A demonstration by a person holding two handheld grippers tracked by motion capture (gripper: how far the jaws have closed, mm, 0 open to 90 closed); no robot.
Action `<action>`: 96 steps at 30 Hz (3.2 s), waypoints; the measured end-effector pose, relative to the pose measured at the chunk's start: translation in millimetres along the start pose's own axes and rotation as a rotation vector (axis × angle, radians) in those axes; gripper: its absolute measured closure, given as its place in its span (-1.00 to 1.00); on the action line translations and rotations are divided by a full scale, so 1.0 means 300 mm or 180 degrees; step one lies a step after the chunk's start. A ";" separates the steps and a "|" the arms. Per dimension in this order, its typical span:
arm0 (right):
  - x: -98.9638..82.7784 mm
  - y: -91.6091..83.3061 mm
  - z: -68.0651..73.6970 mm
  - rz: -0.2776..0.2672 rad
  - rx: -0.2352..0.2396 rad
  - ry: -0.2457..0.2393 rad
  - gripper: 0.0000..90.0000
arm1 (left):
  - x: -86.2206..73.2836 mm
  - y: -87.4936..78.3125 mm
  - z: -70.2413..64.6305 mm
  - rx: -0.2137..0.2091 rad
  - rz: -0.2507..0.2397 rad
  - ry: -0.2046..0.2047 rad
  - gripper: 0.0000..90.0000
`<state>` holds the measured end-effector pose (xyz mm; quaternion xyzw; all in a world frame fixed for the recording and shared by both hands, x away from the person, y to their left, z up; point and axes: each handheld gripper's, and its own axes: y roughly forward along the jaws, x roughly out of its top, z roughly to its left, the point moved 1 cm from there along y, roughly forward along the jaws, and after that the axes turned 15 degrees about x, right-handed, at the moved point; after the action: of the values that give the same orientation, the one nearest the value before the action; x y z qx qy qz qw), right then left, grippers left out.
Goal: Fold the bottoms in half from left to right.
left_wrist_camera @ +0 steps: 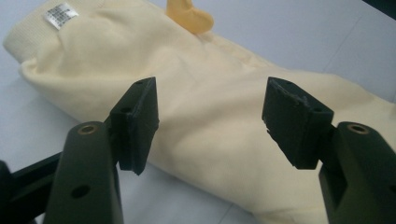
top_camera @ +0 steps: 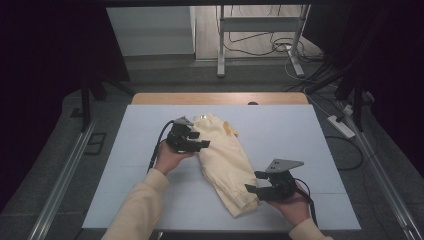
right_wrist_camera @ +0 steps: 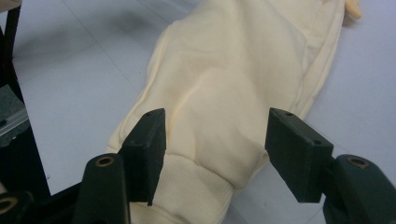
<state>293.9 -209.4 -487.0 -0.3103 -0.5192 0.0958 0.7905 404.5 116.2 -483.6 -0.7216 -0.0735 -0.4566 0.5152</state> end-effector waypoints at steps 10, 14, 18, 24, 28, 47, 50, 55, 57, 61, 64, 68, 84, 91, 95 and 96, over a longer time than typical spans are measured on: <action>0.004 0.015 0.000 0.0050 0.0022 -0.0063 -0.15 | -0.063 -0.052 -0.014 -0.0008 0.0083 0.0086 -0.21; 0.007 0.017 0.010 0.0051 0.0058 -0.0101 -0.14 | -0.100 -0.076 -0.020 -0.0016 0.0066 0.0075 -0.22; 0.008 0.023 0.018 0.0077 0.0110 -0.0137 -0.14 | -0.141 -0.099 -0.028 -0.0028 0.0027 0.0078 -0.23; 0.010 0.035 0.031 0.0113 0.0168 -0.0178 -0.14 | -0.183 -0.124 -0.023 -0.0033 0.0011 0.0010 -0.25; 0.010 0.042 0.040 0.0158 0.0194 -0.0229 -0.14 | -0.205 -0.139 -0.028 -0.0019 0.0022 0.0036 -0.26; -0.023 0.150 0.090 0.0706 0.0157 -0.0335 0.28 | -0.213 -0.147 -0.032 -0.0038 0.0037 0.0081 -0.28; -0.011 0.138 0.088 0.0682 0.0234 -0.0259 0.58 | -0.210 -0.151 -0.032 -0.0052 0.0022 0.0075 -0.28; -0.007 0.137 0.100 0.0706 0.0257 -0.0262 0.66 | -0.206 -0.160 -0.032 -0.0063 -0.0008 0.0083 -0.28; -0.003 0.134 0.111 0.0687 0.0304 -0.0269 0.67 | -0.207 -0.160 -0.029 -0.0074 -0.0014 0.0070 -0.28; 0.006 0.139 0.166 0.0658 0.0402 -0.0373 0.66 | -0.209 -0.162 -0.021 -0.0076 -0.0023 0.0041 -0.28; -0.002 0.162 0.181 0.0689 0.0398 -0.0432 0.58 | -0.209 -0.163 -0.019 -0.0077 -0.0019 0.0038 -0.29; -0.005 0.152 0.167 0.0590 0.0469 -0.0450 0.14 | -0.208 -0.164 -0.021 -0.0081 -0.0029 0.0045 -0.29; -0.013 0.011 0.016 0.0144 -0.0117 -0.0031 -0.20 | -0.207 -0.173 -0.015 -0.0072 -0.0061 0.0017 -0.30; -0.021 0.034 -0.001 0.0241 -0.0161 0.0020 -0.28 | -0.209 -0.172 -0.011 -0.0068 -0.0057 0.0014 -0.30; -0.030 0.051 -0.008 0.0320 -0.0140 0.0074 -0.32 | -0.208 -0.172 -0.015 -0.0076 -0.0045 0.0032 -0.30; -0.032 0.055 -0.009 0.0333 -0.0131 0.0088 -0.34 | -0.208 -0.171 -0.017 -0.0077 -0.0040 0.0040 -0.30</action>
<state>294.9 -202.0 -504.8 -0.3545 -0.4933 0.1220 0.7850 336.2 158.3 -494.4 -0.7244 -0.0692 -0.4652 0.5040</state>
